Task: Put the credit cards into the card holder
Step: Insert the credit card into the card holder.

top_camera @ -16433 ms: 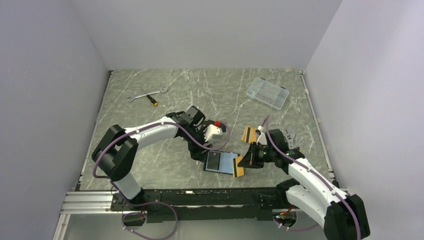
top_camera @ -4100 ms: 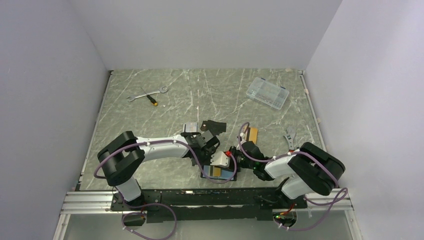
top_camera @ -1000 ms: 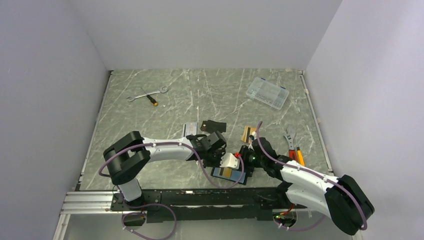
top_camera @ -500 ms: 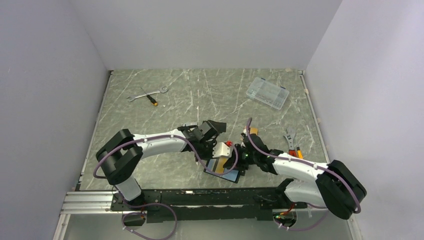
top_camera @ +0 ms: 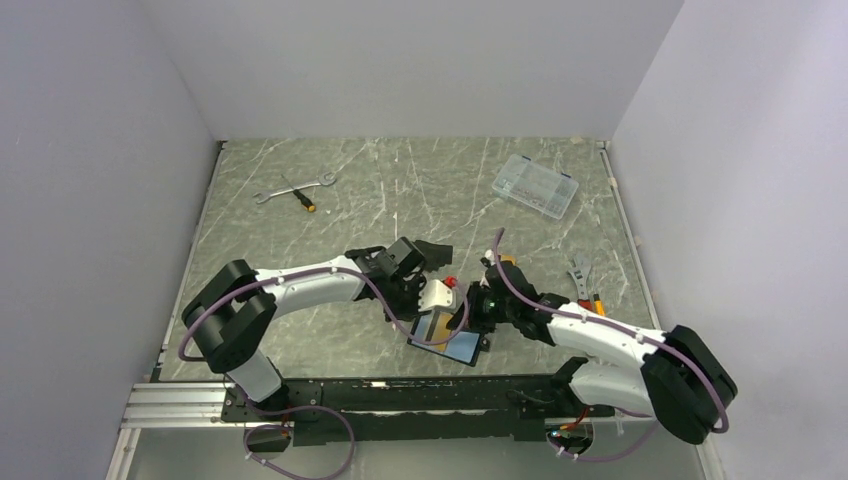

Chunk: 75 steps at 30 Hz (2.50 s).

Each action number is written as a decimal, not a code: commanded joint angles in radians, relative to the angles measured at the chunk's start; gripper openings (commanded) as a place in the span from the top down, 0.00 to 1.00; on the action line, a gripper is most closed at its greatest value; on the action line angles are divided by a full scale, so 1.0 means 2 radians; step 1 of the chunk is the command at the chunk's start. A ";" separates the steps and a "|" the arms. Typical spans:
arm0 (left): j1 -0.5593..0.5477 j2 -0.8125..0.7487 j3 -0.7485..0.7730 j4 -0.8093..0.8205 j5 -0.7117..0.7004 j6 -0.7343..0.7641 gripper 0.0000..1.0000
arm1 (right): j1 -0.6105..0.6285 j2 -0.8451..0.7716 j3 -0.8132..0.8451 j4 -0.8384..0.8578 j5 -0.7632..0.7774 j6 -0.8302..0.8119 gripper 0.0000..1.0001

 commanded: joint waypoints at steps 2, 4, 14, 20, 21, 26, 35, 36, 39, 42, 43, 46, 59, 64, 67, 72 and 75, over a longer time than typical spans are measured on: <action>-0.015 0.020 -0.006 0.021 0.024 0.014 0.75 | 0.002 -0.033 -0.023 -0.017 0.010 0.000 1.00; -0.020 0.026 -0.004 0.020 0.022 0.013 0.75 | 0.002 -0.029 -0.032 -0.005 0.006 0.005 1.00; -0.038 0.050 0.007 0.017 -0.017 0.005 0.77 | 0.002 0.016 -0.040 0.031 -0.005 -0.001 1.00; -0.046 0.062 0.013 0.012 -0.024 0.005 0.79 | 0.007 0.053 -0.017 0.056 -0.011 -0.002 1.00; -0.046 0.063 0.014 0.012 -0.024 0.005 0.79 | 0.008 0.061 -0.011 0.059 -0.013 -0.002 1.00; -0.047 0.064 0.014 0.012 -0.024 0.005 0.79 | 0.020 0.091 0.005 0.078 -0.014 0.004 1.00; -0.047 0.055 0.008 0.015 -0.020 0.009 0.80 | 0.035 0.122 0.036 0.069 -0.011 0.000 1.00; -0.047 0.054 0.007 0.016 -0.021 0.009 0.80 | 0.033 0.119 0.041 0.060 -0.010 -0.004 1.00; -0.045 0.050 0.005 0.016 -0.027 0.008 0.81 | 0.021 0.095 0.047 0.014 -0.008 -0.025 1.00; -0.037 0.041 0.004 0.016 -0.028 0.006 0.81 | 0.003 0.064 0.033 -0.016 -0.010 -0.035 1.00; -0.033 0.037 0.004 0.017 -0.027 0.005 0.81 | -0.003 0.056 0.028 -0.020 -0.012 -0.035 1.00; -0.022 0.027 0.003 0.016 -0.027 0.003 0.81 | -0.010 0.044 0.018 -0.024 -0.013 -0.031 1.00; -0.020 0.023 0.004 0.013 -0.024 0.002 0.81 | -0.003 0.103 0.047 0.002 -0.023 -0.029 1.00; -0.020 0.014 0.006 0.011 -0.022 0.002 0.81 | -0.003 0.128 0.074 0.012 -0.024 -0.040 1.00; -0.018 0.006 0.003 0.011 -0.013 0.006 0.81 | -0.003 0.152 0.100 0.013 -0.033 -0.051 1.00; -0.006 -0.002 0.000 0.010 -0.011 0.005 0.82 | 0.000 0.178 0.135 0.001 -0.041 -0.061 1.00; 0.015 -0.015 0.006 0.003 -0.005 0.002 0.82 | 0.000 0.164 0.139 -0.022 -0.036 -0.063 1.00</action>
